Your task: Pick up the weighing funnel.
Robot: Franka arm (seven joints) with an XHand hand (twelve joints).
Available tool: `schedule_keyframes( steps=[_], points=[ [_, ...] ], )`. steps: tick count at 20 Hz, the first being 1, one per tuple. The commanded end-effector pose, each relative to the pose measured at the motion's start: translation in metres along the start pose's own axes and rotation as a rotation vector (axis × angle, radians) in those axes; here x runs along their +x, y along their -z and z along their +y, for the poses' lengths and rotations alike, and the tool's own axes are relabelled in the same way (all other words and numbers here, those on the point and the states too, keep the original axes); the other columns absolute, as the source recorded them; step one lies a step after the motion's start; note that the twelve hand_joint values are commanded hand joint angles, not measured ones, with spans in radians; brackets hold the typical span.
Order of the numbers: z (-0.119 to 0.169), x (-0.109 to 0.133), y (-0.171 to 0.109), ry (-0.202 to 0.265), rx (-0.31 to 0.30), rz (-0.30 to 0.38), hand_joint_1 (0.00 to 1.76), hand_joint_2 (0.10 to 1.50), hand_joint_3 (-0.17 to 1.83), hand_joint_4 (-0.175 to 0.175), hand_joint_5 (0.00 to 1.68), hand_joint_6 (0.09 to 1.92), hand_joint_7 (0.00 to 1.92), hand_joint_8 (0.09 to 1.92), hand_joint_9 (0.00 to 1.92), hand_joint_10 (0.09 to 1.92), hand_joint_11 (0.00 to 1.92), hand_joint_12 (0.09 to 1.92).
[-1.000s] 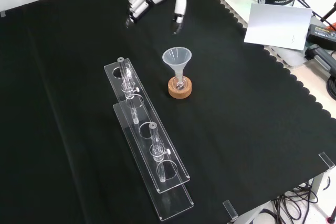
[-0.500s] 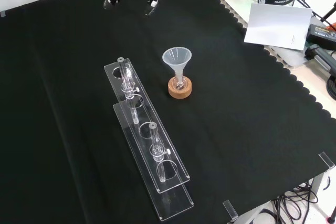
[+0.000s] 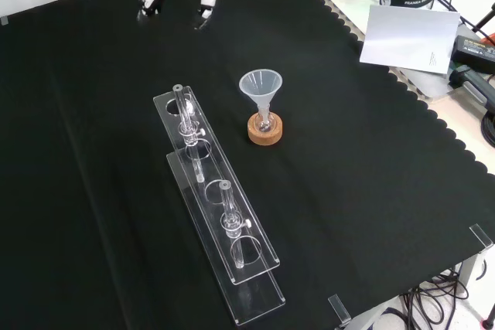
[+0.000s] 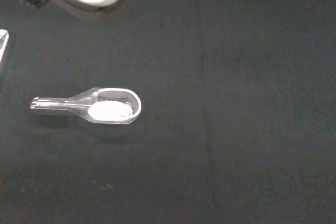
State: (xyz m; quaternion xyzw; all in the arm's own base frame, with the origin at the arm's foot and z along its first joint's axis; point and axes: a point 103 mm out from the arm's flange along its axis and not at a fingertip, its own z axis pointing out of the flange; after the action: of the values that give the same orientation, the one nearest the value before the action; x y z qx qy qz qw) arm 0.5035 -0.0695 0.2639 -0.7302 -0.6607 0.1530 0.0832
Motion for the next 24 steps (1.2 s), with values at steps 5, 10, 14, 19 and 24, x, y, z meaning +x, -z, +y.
schedule_keyframes(
  steps=[5,10,14,19,24],
  points=[
    [0.061,0.001,-0.05,0.094,0.012,-0.092,0.94,0.61,0.53,-0.019,0.56,0.09,0.5,0.66,0.76,0.5,0.6,1.27],
    [0.069,0.011,-0.077,0.134,0.027,-0.104,0.94,0.6,0.54,-0.013,0.6,0.09,0.51,0.66,0.77,0.5,0.6,1.26],
    [0.073,0.022,-0.096,0.16,0.042,-0.128,0.92,0.57,0.58,-0.01,0.62,0.09,0.53,0.64,0.78,0.48,0.6,1.26],
    [0.076,0.03,-0.115,0.168,0.064,-0.125,0.91,0.57,0.59,-0.009,0.63,0.1,0.54,0.64,0.79,0.48,0.58,1.26],
    [0.076,0.035,-0.128,0.171,0.077,-0.127,0.91,0.56,0.59,-0.01,0.64,0.11,0.56,0.64,0.79,0.48,0.55,1.27]
  ],
)
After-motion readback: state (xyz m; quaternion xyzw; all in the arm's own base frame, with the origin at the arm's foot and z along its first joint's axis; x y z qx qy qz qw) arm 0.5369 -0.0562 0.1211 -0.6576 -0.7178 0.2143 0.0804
